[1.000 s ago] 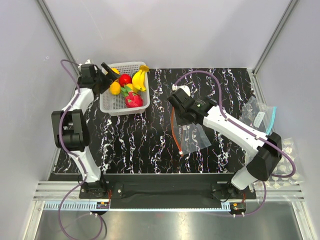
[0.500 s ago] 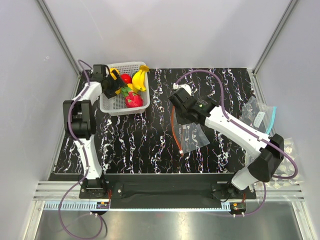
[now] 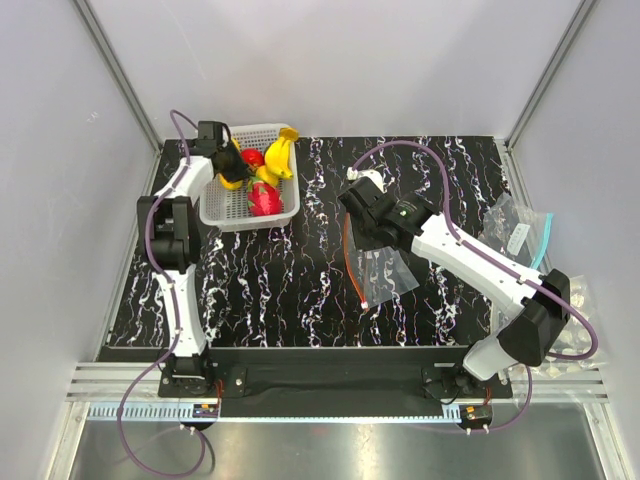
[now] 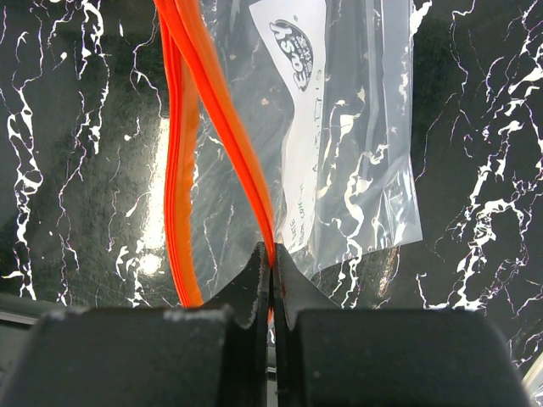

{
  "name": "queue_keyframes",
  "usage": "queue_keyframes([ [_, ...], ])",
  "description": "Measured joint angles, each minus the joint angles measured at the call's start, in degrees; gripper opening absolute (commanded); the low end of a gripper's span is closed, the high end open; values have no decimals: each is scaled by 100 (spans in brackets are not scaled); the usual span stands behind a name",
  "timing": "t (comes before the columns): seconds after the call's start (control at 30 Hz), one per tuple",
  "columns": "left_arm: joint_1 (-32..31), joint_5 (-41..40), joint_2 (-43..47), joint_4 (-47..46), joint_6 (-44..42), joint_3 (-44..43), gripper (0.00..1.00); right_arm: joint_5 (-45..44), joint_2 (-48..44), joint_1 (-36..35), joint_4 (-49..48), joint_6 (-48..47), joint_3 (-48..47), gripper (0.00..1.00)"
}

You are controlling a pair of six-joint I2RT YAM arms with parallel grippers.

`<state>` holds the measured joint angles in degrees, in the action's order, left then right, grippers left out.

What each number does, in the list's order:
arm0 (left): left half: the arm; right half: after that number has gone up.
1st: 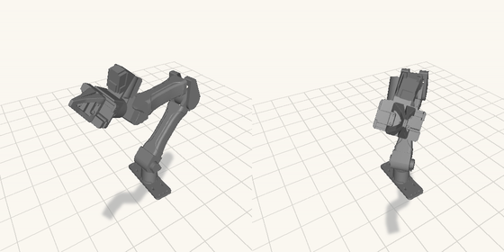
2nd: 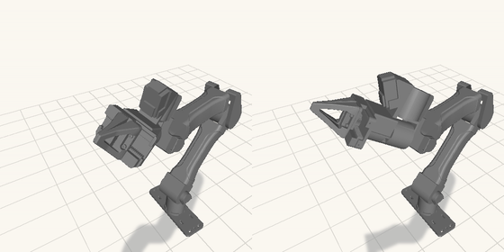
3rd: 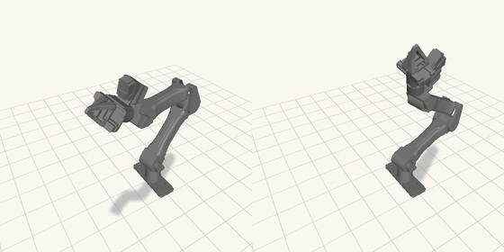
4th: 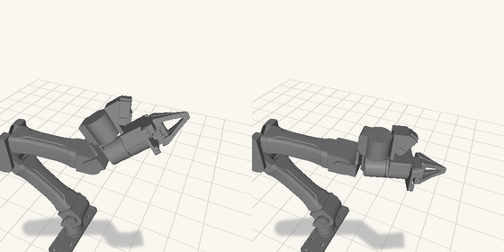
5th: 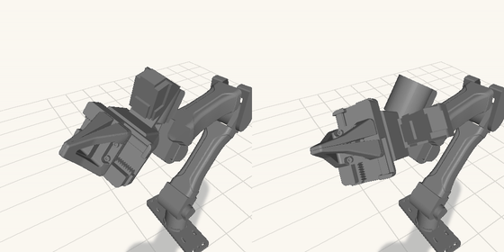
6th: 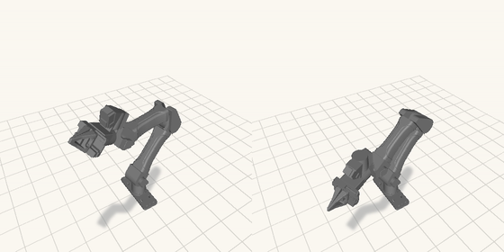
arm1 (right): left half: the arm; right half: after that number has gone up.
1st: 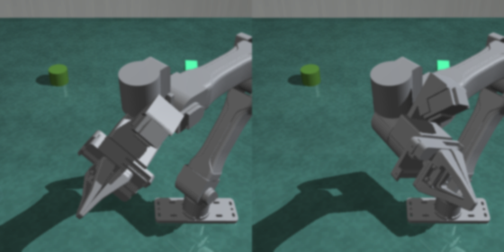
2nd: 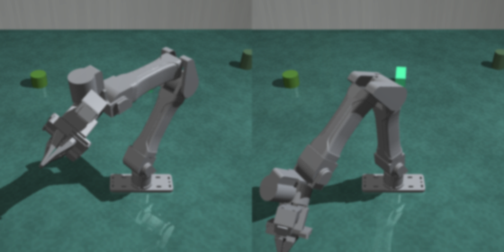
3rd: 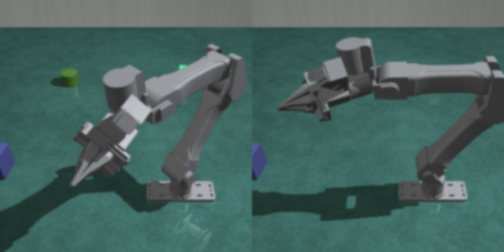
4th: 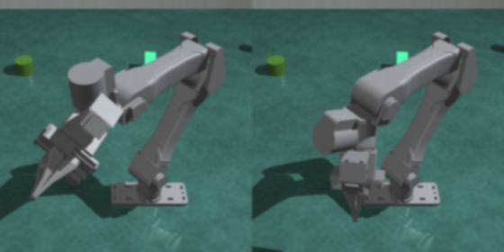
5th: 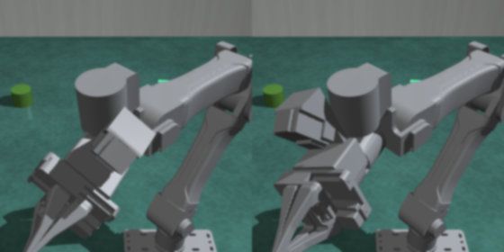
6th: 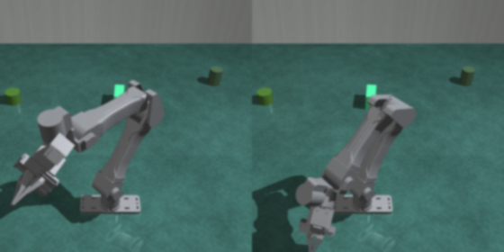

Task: Place the food in the zip-top bag and seal the zipper
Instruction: Pick up the fake fruit from the bin.

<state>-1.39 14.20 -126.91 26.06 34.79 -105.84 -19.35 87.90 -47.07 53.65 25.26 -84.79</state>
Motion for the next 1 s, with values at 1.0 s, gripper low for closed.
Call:
queue_keyframes([
  [1.0,127,872,4273,-2179,96,3611,0,103,251,107,13,-175,-317,0],
])
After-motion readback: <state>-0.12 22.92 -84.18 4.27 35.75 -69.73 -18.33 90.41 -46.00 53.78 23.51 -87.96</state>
